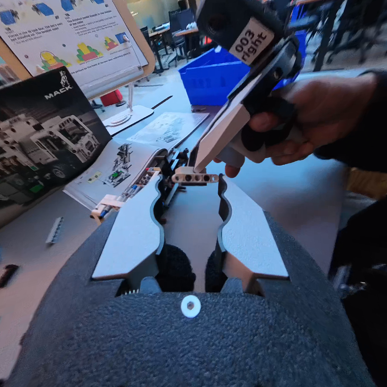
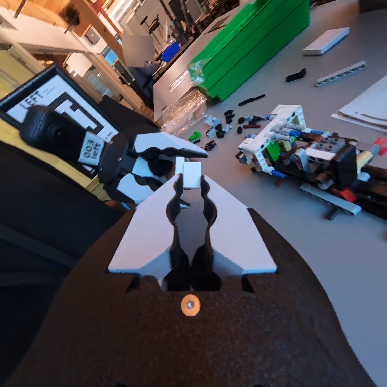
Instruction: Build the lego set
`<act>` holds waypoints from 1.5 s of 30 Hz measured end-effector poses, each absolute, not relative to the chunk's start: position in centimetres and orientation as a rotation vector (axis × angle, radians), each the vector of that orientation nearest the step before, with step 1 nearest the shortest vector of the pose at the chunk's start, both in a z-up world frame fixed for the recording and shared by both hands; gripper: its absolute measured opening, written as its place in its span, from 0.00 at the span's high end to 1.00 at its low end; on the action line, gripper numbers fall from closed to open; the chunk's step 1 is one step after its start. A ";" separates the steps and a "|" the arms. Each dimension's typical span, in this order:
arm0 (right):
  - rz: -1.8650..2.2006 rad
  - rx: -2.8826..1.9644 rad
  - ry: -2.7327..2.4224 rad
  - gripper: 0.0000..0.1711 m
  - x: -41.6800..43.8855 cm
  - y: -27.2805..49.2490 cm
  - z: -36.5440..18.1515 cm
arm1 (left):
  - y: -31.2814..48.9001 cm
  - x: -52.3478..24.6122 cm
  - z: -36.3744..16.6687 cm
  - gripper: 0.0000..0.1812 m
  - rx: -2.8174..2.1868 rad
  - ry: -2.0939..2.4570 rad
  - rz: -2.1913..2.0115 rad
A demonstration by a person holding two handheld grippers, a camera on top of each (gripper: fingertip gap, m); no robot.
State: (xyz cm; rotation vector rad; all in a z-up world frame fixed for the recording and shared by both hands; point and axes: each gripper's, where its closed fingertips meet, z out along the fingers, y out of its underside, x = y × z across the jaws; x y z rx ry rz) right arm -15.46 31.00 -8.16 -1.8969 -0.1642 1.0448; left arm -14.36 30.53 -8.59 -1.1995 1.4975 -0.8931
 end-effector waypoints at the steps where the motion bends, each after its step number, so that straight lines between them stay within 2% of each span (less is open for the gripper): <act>1: 1.052 -1.886 -0.204 0.91 -15.7 31.0 -7.9 | 30.6 -14.7 -8.3 0.71 -1.217 1.481 -0.961; 5: 1.009 -1.861 -0.370 0.91 -15.9 31.1 -7.4 | 29.8 -16.1 -7.5 0.71 -1.290 1.499 -1.356; 10: 0.830 -1.841 -0.599 0.91 -16.1 31.0 -7.5 | 30.3 -17.1 -5.9 0.88 -1.275 1.480 -1.563; 11: 0.826 -1.843 -0.624 0.91 -16.2 30.9 -7.5 | 30.3 -17.1 -5.9 0.91 -1.258 1.493 -1.540; 14: 0.841 -1.821 -0.605 0.91 -16.0 30.9 -6.9 | 30.1 -16.9 -6.7 0.90 -1.228 1.580 -1.413; 26: 0.805 -1.840 -0.564 0.90 -14.8 30.8 -7.6 | 29.8 -15.4 -6.6 0.95 -1.201 1.582 -1.328; 30: 0.854 -1.846 -0.409 0.89 -13.8 31.5 -7.6 | 30.4 -14.6 -6.2 0.96 -1.143 1.537 -1.135; 38: 1.000 -1.801 -0.038 0.78 -12.5 32.3 -6.6 | 32.3 -13.4 -6.6 0.96 -0.895 1.507 -0.504; 45: 1.015 -1.780 0.006 0.78 -13.1 33.2 -6.3 | 31.4 -12.4 -6.6 0.96 -0.810 1.500 -0.442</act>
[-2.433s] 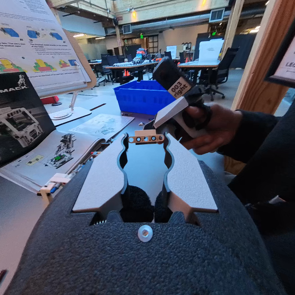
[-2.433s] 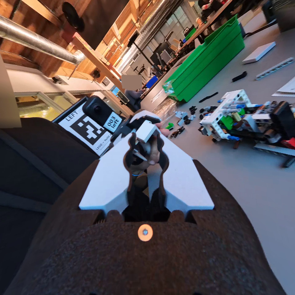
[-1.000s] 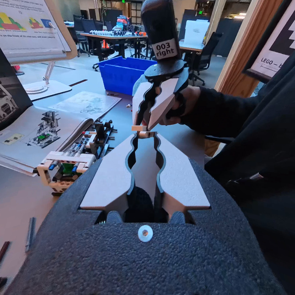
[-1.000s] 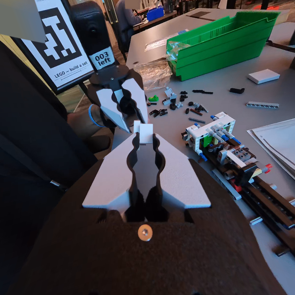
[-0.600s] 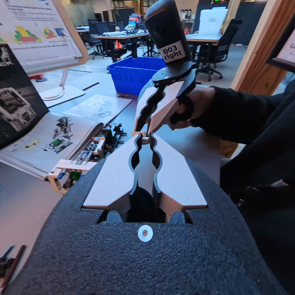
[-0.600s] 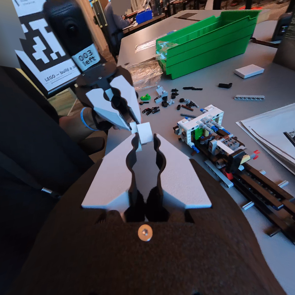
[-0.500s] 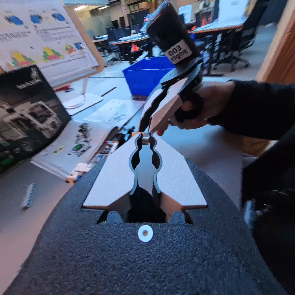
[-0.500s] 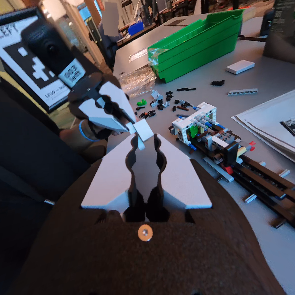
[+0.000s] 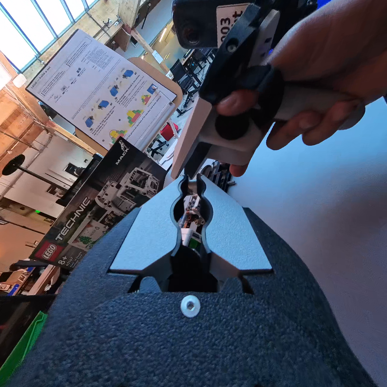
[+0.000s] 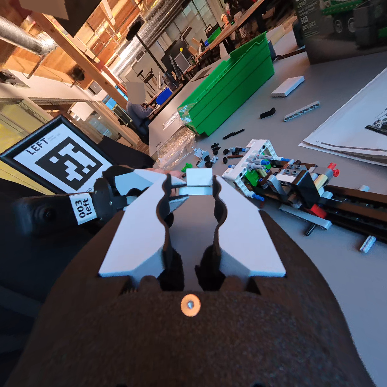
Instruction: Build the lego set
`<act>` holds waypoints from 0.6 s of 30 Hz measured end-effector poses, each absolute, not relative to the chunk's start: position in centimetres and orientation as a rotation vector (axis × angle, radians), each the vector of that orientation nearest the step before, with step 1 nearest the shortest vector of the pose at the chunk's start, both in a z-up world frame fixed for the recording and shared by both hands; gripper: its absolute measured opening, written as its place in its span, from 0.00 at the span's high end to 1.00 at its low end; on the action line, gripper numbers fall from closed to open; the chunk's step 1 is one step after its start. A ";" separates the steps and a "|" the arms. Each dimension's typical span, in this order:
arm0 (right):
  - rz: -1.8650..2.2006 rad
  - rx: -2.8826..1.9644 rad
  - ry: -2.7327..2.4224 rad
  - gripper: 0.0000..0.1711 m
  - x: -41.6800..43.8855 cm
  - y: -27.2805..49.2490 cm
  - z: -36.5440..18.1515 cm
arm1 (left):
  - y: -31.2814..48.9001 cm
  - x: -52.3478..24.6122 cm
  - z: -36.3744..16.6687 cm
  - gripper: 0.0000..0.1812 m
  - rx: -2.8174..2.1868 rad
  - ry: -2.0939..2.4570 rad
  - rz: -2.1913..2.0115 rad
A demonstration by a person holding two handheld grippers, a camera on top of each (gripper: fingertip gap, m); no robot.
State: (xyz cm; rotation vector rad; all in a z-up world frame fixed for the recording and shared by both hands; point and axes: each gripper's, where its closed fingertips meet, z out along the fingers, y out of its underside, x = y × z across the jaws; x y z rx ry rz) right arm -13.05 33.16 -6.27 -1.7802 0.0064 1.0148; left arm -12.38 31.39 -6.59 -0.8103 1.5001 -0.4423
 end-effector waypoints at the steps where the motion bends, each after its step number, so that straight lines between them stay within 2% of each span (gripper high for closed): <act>1: 1.010 -1.780 0.005 0.78 -13.0 33.2 -6.3 | 31.4 -12.3 -6.6 0.96 -0.815 1.497 -0.448; 6: 0.983 -1.760 -0.008 0.79 -13.0 33.5 -6.1 | 31.4 -12.2 -6.3 0.97 -0.864 1.443 -0.462; 7: 0.955 -1.775 -0.003 0.86 -12.7 33.6 -6.4 | 31.2 -12.1 -6.3 0.97 -0.871 1.436 -0.471; 18: 0.977 -1.770 -0.027 0.86 -12.4 33.8 -7.5 | 31.2 -11.9 -7.4 0.96 -1.031 1.415 -0.590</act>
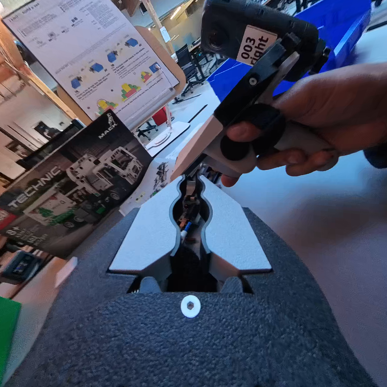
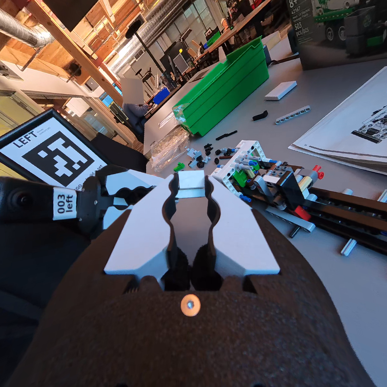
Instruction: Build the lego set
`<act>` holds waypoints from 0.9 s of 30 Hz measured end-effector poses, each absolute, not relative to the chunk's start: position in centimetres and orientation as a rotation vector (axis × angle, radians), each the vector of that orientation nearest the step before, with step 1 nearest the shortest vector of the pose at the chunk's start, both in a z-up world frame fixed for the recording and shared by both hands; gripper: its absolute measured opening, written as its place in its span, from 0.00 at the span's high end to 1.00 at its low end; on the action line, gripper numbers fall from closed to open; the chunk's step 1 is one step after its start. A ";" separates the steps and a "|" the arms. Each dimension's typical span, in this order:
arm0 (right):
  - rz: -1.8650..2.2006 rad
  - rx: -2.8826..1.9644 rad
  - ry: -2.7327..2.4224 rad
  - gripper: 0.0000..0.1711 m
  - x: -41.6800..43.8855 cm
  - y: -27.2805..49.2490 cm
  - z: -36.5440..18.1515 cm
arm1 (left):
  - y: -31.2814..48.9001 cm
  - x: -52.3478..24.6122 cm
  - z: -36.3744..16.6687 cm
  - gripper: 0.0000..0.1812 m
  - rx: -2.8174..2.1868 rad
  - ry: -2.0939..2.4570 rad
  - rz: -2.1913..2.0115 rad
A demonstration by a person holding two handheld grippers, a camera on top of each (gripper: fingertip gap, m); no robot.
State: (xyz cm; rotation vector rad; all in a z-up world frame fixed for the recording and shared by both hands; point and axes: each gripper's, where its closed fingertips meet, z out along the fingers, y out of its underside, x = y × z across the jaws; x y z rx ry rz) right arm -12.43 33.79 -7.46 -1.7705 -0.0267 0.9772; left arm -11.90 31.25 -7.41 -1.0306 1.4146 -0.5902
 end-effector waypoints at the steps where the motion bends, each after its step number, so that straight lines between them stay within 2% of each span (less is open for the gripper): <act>1: 0.977 -1.772 -0.036 0.86 -12.4 33.8 -7.5 | 31.1 -11.9 -7.5 0.94 -1.045 1.417 -0.624; 10: 0.839 -1.820 -0.239 0.86 -11.8 33.6 -7.8 | 32.3 -14.1 -7.4 0.88 -1.266 1.381 -1.072; 15: 0.427 -1.886 -0.683 0.86 -13.4 33.4 -9.2 | 34.4 -16.0 -7.6 0.88 -1.582 1.325 -1.472; 18: 0.328 -1.859 -0.839 0.86 -15.0 33.5 -8.9 | 34.6 -16.6 -7.4 0.88 -1.753 1.281 -1.676; 22: 0.258 -1.792 -0.931 0.86 -16.4 34.2 -7.9 | 33.7 -16.9 -8.0 0.79 -1.857 1.348 -1.741; 25: 0.184 -1.780 -1.017 0.86 -17.3 34.7 -8.0 | 33.2 -16.9 -7.7 0.79 -1.873 1.327 -1.848; 27: 0.113 -1.781 -1.059 0.86 -17.3 35.2 -8.3 | 33.5 -17.0 -7.8 0.84 -1.878 1.307 -1.865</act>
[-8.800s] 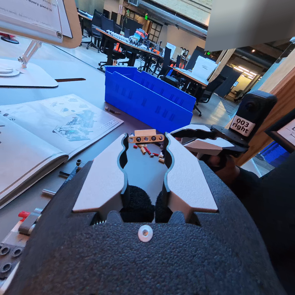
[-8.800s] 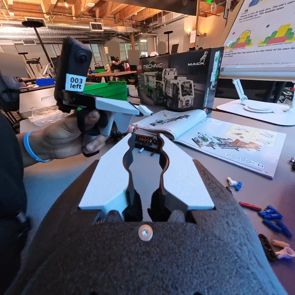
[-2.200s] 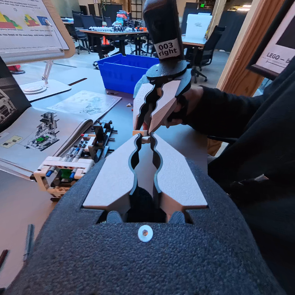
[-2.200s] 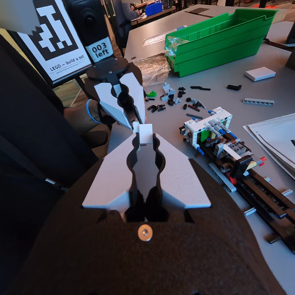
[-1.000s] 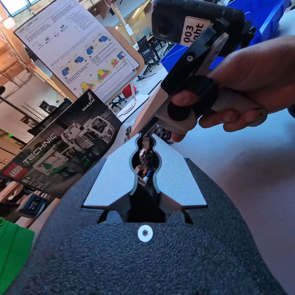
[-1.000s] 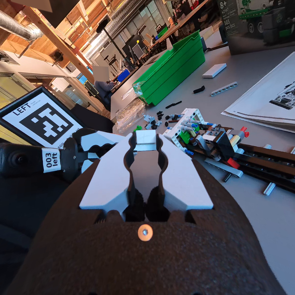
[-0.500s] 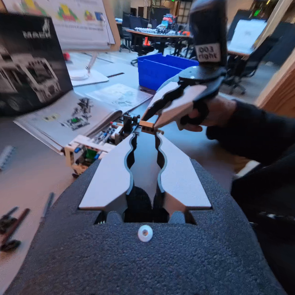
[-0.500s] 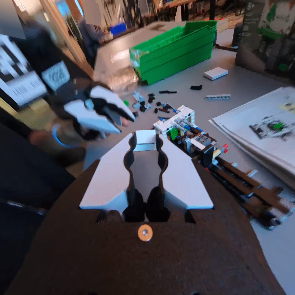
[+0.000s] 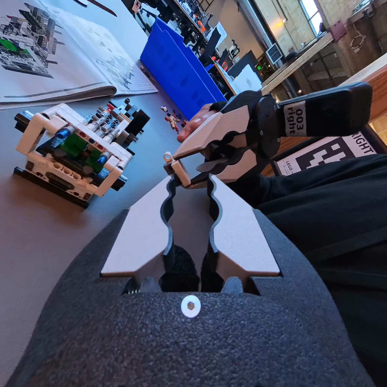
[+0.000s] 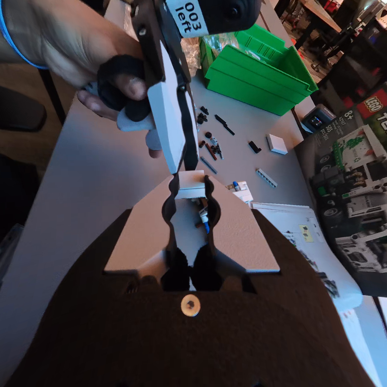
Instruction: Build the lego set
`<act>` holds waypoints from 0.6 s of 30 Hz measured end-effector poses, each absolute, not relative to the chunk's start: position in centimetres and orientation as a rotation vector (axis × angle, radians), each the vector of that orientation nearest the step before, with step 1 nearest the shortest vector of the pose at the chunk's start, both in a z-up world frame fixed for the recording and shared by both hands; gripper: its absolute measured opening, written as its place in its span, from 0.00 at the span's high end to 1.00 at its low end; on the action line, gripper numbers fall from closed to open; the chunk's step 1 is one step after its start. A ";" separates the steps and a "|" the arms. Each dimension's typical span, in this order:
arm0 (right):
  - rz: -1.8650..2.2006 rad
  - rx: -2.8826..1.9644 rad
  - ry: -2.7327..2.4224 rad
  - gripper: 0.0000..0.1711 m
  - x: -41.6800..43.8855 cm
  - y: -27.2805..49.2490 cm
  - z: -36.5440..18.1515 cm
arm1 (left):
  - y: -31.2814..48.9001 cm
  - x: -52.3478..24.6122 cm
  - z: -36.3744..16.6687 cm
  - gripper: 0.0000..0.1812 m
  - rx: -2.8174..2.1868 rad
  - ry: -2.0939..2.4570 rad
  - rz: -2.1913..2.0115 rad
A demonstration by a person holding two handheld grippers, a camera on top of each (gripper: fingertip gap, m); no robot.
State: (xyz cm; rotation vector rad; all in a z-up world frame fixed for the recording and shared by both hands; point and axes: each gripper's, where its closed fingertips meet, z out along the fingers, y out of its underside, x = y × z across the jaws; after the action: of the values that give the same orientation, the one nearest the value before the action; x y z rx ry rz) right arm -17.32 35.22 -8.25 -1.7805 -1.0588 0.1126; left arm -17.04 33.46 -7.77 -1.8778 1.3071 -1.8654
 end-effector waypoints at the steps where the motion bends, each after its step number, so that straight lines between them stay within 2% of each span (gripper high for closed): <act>1: 0.098 -1.782 -1.076 0.86 -17.4 35.3 -8.4 | 33.6 -17.2 -7.7 0.86 -1.874 1.289 -1.883; 8: -0.027 -1.706 -1.195 0.86 -18.5 35.2 -8.8 | 34.2 -17.5 -8.1 0.87 -1.914 1.211 -1.962; 10: -0.097 -1.683 -1.225 0.86 -18.5 35.3 -9.0 | 34.5 -17.5 -8.6 0.96 -1.928 1.222 -1.908; 15: -0.086 -1.673 -1.173 0.86 -18.3 35.5 -8.7 | 34.9 -17.4 -8.4 0.97 -1.937 1.200 -1.932; 18: -0.026 -1.689 -1.065 0.82 -17.3 35.4 -8.0 | 35.9 -17.5 -8.7 0.97 -1.963 1.169 -1.899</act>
State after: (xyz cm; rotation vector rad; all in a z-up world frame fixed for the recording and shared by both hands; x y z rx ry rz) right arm -17.33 35.45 -8.00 -1.6891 -1.0650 -0.0260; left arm -17.52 35.86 -8.74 -1.9626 1.1686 -1.8992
